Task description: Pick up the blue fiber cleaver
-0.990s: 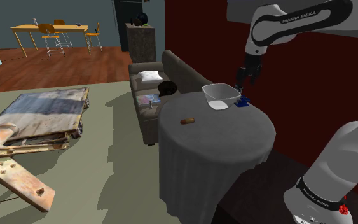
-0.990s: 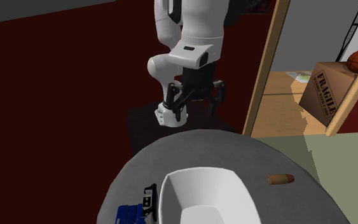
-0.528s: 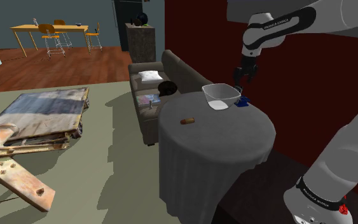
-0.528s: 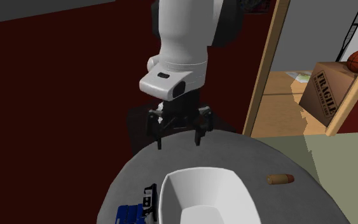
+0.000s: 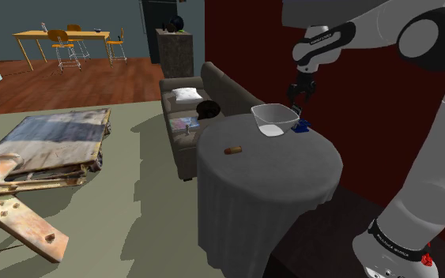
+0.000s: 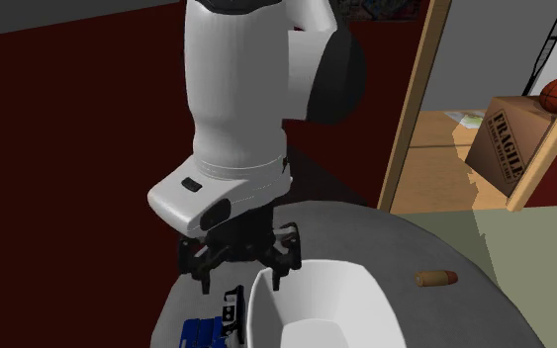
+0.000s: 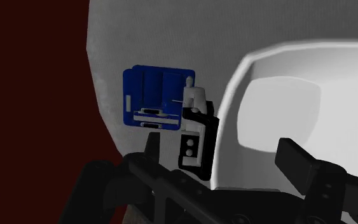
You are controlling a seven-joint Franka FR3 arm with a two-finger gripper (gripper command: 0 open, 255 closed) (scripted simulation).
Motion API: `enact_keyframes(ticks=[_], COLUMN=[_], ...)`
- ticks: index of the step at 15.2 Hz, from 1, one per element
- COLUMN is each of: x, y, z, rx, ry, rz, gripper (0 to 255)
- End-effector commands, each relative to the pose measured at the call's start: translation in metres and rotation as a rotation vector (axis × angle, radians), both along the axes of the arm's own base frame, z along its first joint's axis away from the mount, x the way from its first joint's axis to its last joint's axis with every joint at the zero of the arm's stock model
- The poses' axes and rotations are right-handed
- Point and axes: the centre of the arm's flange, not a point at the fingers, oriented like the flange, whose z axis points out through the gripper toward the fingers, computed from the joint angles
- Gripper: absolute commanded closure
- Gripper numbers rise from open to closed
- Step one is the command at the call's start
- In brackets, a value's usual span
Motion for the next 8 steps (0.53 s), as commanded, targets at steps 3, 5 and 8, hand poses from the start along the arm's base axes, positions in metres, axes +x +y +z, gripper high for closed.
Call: enact_keyframes(ticks=[3, 5, 8], x=[0.009, 0.009, 0.009], y=[-0.019, -0.019, -0.019], z=[-0.015, -0.026, -0.042], rx=[-0.005, -0.005, -0.005], ry=[-0.003, -0.003, -0.003], rz=[-0.018, -0.018, -0.018], gripper=[0, 0, 0])
